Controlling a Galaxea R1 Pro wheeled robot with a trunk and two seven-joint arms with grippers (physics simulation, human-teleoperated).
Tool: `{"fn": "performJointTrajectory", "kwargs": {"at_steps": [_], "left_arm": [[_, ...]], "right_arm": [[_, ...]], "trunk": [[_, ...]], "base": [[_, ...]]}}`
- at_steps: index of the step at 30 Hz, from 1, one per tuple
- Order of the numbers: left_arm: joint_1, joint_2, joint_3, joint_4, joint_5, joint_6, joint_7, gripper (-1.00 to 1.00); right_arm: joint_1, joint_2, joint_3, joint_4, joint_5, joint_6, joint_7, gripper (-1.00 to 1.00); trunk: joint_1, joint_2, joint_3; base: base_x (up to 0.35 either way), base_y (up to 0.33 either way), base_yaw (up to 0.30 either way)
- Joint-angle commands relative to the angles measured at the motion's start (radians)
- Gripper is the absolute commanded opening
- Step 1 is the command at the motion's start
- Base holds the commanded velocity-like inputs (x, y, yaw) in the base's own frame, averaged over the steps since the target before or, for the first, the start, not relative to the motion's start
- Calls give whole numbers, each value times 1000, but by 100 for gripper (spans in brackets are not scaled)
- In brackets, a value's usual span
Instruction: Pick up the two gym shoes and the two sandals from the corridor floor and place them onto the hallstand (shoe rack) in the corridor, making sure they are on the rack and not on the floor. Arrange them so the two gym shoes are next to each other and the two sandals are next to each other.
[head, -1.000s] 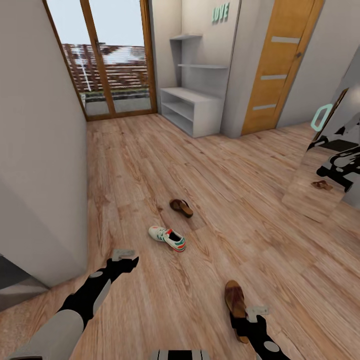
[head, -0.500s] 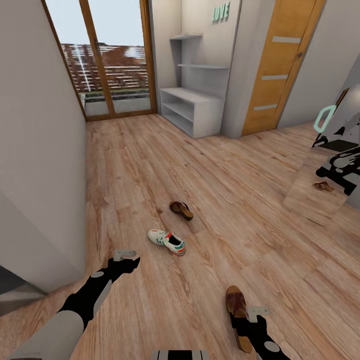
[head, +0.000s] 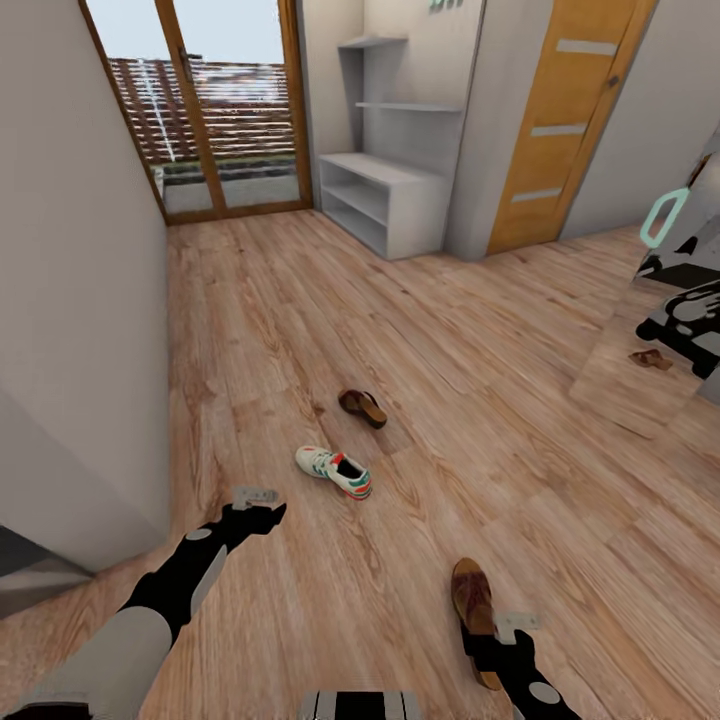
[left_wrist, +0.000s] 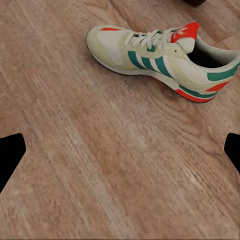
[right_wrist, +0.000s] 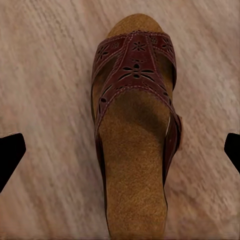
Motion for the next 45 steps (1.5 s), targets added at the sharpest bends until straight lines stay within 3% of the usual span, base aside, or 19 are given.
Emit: {"fn": "performJointTrajectory", "kwargs": {"at_steps": [1,5,9,32,45], "left_arm": [[-1,1,-2,-10,2,15,-2,100],[-2,0,-2,-71,3,73,-4,100],[1,1,-2,-86,3,85,-4,100],[7,2,-2,-93,3,90,-4,100],[7,1,-2,-95,3,88,-6,100]], "right_arm": [[0,0,0,1,0,-3,-1,100],[0,-1,-1,0,-1,-3,-1,100],[0,-1,-2,0,-2,-3,-1,100],[0,-1,0,0,-2,-5,0,100],[0,-2,-4,-40,1,-3,-1,100]], "trunk": [[0,-1,-6],[2,-1,-28],[4,-2,-50],[14,-8,-173],[14,-8,-175]], "base": [[0,0,0],[0,0,0],[0,0,0],[0,0,0],[0,0,0]]}}
